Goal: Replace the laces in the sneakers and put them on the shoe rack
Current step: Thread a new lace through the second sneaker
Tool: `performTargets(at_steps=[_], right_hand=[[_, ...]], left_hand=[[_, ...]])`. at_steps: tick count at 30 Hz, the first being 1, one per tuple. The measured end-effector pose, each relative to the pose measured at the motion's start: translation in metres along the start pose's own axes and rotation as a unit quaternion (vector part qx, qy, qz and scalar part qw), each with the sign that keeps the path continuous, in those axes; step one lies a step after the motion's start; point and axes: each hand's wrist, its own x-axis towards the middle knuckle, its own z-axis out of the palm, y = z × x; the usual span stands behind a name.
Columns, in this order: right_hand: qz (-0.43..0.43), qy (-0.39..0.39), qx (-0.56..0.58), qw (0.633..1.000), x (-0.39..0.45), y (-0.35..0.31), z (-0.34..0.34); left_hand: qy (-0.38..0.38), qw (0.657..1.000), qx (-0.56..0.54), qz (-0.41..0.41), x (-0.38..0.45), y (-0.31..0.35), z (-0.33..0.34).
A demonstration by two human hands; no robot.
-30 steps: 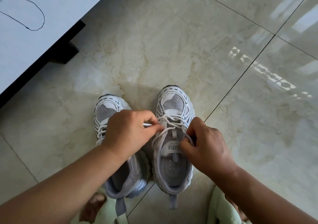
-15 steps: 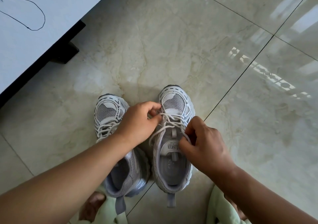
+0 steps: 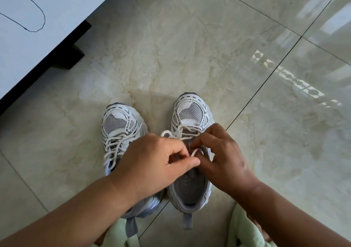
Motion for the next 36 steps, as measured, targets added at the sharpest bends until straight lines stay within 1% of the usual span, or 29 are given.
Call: performTargets(at_steps=[3,6,7,9,11,13,14,17,18,21,22,23,25,27,28,29,32,35,36], right_hand=[[-0.018,-0.001,-0.021,1.000,-0.004,0.002,-0.003],[-0.040,0.004,-0.043,0.998,-0.006,0.001,-0.004],[-0.040,0.016,-0.049,0.998,-0.005,0.001,-0.002],[-0.036,0.044,-0.064,0.996,-0.002,-0.001,0.001],[-0.030,0.043,-0.090,0.995,0.000,-0.001,0.006],[-0.014,0.032,-0.116,0.993,0.001,-0.001,0.010],[-0.005,0.029,-0.122,0.992,0.002,-0.001,0.011],[-0.010,0.026,-0.139,0.990,0.004,0.000,0.016],[-0.010,0.031,-0.139,0.990,0.005,-0.001,0.016],[-0.002,0.048,-0.099,0.994,0.007,-0.001,0.018],[0.001,0.056,-0.076,0.995,0.009,-0.001,0.019],[0.007,0.070,-0.052,0.996,0.011,-0.002,0.019],[0.027,0.103,-0.004,0.994,0.015,-0.004,0.018],[0.040,0.118,0.020,0.992,0.017,-0.005,0.016],[0.044,0.114,0.019,0.992,0.017,-0.005,0.015],[0.052,0.104,0.010,0.993,0.017,-0.005,0.014],[0.083,0.073,-0.020,0.994,0.016,-0.002,0.011],[0.082,0.066,-0.020,0.994,0.018,-0.003,0.009],[0.083,0.061,-0.020,0.994,0.019,-0.004,0.009]], left_hand=[[-0.024,0.996,0.042,-0.070,-0.002,-0.007,-0.004],[-0.005,0.989,0.064,-0.131,0.004,-0.006,-0.007],[0.009,0.989,0.061,-0.136,0.007,-0.004,-0.007],[0.008,0.985,0.076,-0.156,0.012,-0.004,-0.007],[-0.016,0.979,0.095,-0.182,0.017,-0.007,-0.004],[-0.029,0.974,0.126,-0.184,0.020,-0.009,-0.002],[-0.018,0.971,0.147,-0.190,0.021,-0.009,-0.002],[0.055,0.960,0.187,-0.200,0.021,-0.016,-0.003],[0.059,0.957,0.196,-0.204,0.021,-0.017,-0.006],[-0.004,0.957,0.215,-0.196,0.022,-0.019,-0.014],[-0.010,0.958,0.214,-0.192,0.022,-0.018,-0.016],[0.009,0.964,0.198,-0.178,0.021,-0.016,-0.017],[0.053,0.983,0.117,-0.132,0.020,-0.012,-0.014],[0.036,0.993,0.043,-0.105,0.022,-0.012,-0.008],[0.024,0.994,0.040,-0.101,0.023,-0.015,-0.004],[0.030,0.994,0.050,-0.096,0.024,-0.018,0.000],[0.086,0.989,0.080,-0.095,0.024,-0.031,-0.004],[0.134,0.976,0.148,-0.083,0.023,-0.042,-0.019],[0.148,0.973,0.154,-0.083,0.023,-0.045,-0.025]])
